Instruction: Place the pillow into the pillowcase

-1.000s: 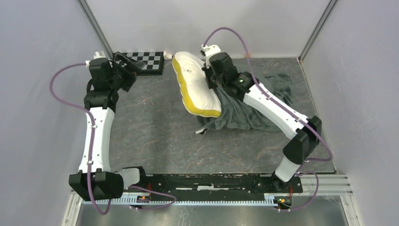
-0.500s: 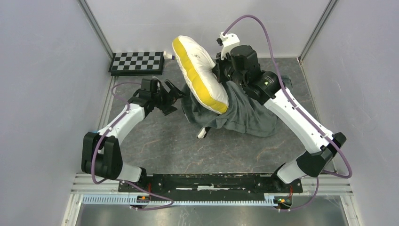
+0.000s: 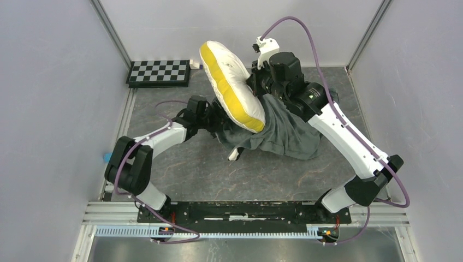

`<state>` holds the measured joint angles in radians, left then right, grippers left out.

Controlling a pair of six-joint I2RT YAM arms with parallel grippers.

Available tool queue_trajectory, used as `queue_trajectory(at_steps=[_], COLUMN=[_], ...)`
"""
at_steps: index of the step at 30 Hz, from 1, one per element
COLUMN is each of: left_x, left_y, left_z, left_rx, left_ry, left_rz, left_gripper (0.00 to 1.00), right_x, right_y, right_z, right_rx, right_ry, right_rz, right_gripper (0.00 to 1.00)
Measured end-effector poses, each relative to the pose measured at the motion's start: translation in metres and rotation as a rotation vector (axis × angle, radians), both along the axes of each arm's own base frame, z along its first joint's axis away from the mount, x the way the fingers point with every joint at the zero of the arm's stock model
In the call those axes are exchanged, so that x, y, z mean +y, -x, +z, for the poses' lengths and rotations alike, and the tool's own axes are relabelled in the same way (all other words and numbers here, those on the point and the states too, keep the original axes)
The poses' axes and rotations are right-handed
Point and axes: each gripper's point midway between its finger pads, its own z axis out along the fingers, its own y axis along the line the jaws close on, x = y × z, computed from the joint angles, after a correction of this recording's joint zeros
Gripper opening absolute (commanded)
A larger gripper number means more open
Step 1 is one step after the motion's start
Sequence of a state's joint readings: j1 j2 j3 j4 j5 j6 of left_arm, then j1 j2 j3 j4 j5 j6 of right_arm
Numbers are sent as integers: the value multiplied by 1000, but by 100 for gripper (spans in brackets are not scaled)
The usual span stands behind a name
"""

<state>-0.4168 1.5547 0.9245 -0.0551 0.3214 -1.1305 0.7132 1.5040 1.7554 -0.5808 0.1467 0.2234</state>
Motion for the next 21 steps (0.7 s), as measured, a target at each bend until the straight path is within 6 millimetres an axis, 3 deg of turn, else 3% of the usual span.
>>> queue_trajectory(at_steps=[1, 2, 4, 5, 6, 7, 10, 12, 13, 16, 21], left_x=[-7, -13, -23, -26, -27, -27, -20, -13, -9, 0, 9], left_y=[1, 2, 5, 6, 6, 5, -1, -2, -3, -5, -2], left_z=[-2, -3, -5, -4, 0, 4, 32, 57, 71, 88, 75], left_rx=[5, 9, 23, 26, 25, 19, -28, -73, -99, -133, -90], left_ry=[11, 20, 38, 43, 46, 46, 43, 55, 65, 58, 7], left_rz=[-6, -12, -16, -18, -16, -13, 16, 38, 48, 71, 91], left_gripper=[66, 45, 13, 3, 2, 2, 2, 2, 2, 2, 2], right_x=[0, 0, -1, -2, -3, -4, -10, -10, -10, -9, -6], right_y=[1, 1, 3, 4, 5, 6, 17, 24, 27, 34, 40], right_z=[1, 1, 4, 4, 4, 2, -17, -31, -40, -65, -93], right_rx=[1, 3, 1, 1, -1, -2, 7, 28, 38, 71, 117], right_ry=[0, 1, -2, -2, -4, -5, -8, -13, -13, -7, 16], right_rz=[1, 4, 6, 6, 6, 6, 16, 29, 38, 56, 67], right_gripper=[0, 0, 0, 0, 0, 6, 49, 69, 74, 78, 81])
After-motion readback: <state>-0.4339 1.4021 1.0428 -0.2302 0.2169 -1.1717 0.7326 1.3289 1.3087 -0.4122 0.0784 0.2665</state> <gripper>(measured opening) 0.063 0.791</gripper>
